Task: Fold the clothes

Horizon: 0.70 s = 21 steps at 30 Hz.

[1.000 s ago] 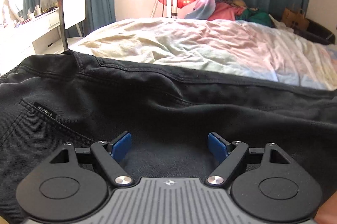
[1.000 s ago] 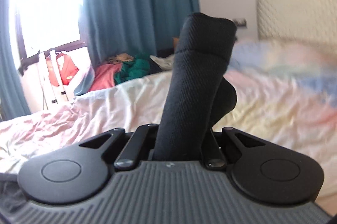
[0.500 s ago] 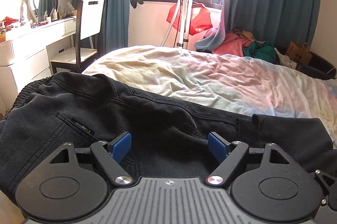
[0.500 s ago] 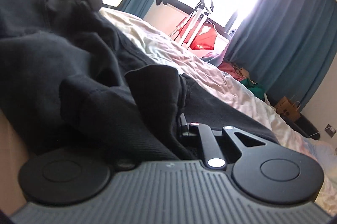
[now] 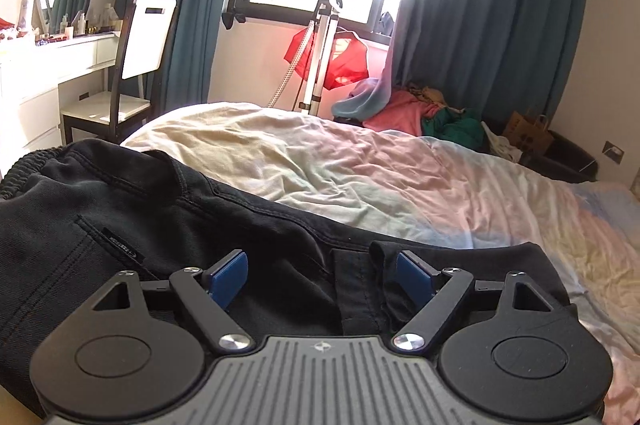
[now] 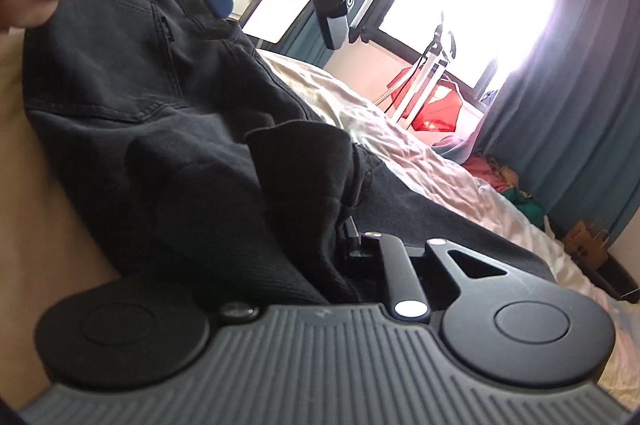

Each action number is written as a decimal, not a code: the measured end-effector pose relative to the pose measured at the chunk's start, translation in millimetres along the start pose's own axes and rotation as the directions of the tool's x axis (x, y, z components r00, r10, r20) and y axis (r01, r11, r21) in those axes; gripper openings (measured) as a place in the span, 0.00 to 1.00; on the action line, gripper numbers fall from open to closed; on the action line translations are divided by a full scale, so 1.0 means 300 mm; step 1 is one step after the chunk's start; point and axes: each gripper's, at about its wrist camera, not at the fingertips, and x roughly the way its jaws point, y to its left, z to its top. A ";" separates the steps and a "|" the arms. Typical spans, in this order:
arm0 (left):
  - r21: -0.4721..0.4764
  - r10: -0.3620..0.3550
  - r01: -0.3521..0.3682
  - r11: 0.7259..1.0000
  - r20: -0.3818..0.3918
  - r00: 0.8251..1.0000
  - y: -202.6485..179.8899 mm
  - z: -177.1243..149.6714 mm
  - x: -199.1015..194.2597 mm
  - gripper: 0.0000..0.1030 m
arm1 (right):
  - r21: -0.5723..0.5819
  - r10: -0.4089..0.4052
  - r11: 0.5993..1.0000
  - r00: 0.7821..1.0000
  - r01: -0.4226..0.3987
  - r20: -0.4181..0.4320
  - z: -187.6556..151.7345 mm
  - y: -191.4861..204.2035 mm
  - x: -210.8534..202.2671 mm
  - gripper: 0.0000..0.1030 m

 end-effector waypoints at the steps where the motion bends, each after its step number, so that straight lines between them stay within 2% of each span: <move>1: -0.017 -0.027 0.027 1.000 -0.006 1.000 -0.003 -0.008 0.009 0.81 | 0.012 0.022 1.000 1.000 -0.022 -0.006 0.008 -0.015 -0.004 0.24; 2: -0.022 -0.048 0.048 0.999 -0.011 0.999 -0.009 -0.013 0.014 0.81 | 0.027 0.054 0.998 0.998 -0.053 -0.015 0.020 -0.030 -0.011 0.29; 4: -0.004 -0.075 0.074 0.997 -0.011 0.997 -0.029 -0.027 0.017 0.81 | 0.061 0.139 0.989 0.989 -0.137 -0.043 0.043 -0.064 -0.037 0.60; 6: 0.029 -0.083 0.083 0.996 -0.012 0.997 -0.051 -0.043 0.017 0.81 | 0.088 0.224 0.972 0.972 -0.218 -0.064 0.053 -0.093 -0.079 0.71; 9: 0.089 -0.069 0.072 0.993 -0.035 0.997 -0.084 -0.076 0.028 0.81 | 0.168 0.311 0.940 0.948 -0.296 -0.073 0.048 -0.161 -0.165 0.74; 11: 0.129 -0.050 0.058 0.990 -0.060 0.997 -0.101 -0.101 0.043 0.81 | 0.241 0.323 0.923 0.945 -0.301 -0.054 0.039 -0.227 -0.215 0.74; 14: 0.174 -0.016 0.033 0.984 -0.097 0.995 -0.117 -0.137 0.063 0.81 | 0.368 0.222 0.909 0.974 -0.194 -0.035 -0.003 -0.309 -0.229 0.73; 16: 0.193 0.008 0.015 0.981 -0.120 0.993 -0.122 -0.157 0.076 0.81 | 0.449 0.143 0.886 0.989 -0.113 -0.034 -0.031 -0.364 -0.230 0.76; 18: 0.212 0.031 -0.002 0.977 -0.135 0.990 -0.124 -0.173 0.089 0.81 | 0.526 0.063 0.850 0.997 -0.033 -0.039 -0.058 -0.418 -0.230 0.77; 21: 0.216 0.041 -0.007 0.976 -0.155 0.987 -0.121 -0.195 0.108 0.81 | 0.632 -0.056 0.771 0.997 0.082 -0.062 -0.100 -0.501 -0.231 0.77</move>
